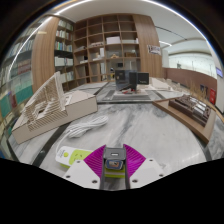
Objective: Unplug charger
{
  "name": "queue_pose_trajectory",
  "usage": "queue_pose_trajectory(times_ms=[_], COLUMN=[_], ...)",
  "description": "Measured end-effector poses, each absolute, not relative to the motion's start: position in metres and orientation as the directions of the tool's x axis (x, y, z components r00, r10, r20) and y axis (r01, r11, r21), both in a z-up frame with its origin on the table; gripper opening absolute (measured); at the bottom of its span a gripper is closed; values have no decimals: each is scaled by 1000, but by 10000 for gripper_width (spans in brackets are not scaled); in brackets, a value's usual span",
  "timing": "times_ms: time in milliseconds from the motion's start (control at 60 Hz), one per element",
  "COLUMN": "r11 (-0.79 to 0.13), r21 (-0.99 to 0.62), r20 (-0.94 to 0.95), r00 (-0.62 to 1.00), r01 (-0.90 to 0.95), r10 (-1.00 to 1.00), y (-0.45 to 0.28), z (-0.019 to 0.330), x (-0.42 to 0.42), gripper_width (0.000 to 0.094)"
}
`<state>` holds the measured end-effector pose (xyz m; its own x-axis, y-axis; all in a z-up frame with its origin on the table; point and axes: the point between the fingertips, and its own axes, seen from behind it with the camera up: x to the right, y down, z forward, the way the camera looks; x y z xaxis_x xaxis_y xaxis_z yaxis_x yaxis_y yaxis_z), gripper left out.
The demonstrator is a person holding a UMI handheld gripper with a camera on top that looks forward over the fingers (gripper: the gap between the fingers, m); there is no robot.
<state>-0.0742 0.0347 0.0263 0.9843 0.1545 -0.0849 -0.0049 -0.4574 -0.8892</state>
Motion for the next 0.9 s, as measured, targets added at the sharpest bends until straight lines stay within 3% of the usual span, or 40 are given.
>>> queue_pose_trajectory(times_ms=[150,300,333,400,433,533,633,800,900], r11=[-404,-422,-375,-163,-112,-69,-168,-497,-596], r21=[-913,-906,-925,-986,-994,-998,-986,-867,-801], r20=[10,-92,-109,-61,-8,-8,-7,-50,-75], r00=[990,987,986,987,991,991,997,998,997], r01=[65,-26,-54,-37,7,1,6,-21,-51], r10=[137,136,128,148,132,136,80,45,17], y=[36,37,35,38,40,24,23,14,6], z=[29,34,57,149,182,216,183,59,7], x=[-73,-71,-71,-62,-51,-39,-3,24,29], gripper_width=[131,99,100,99,98,98,98,101,102])
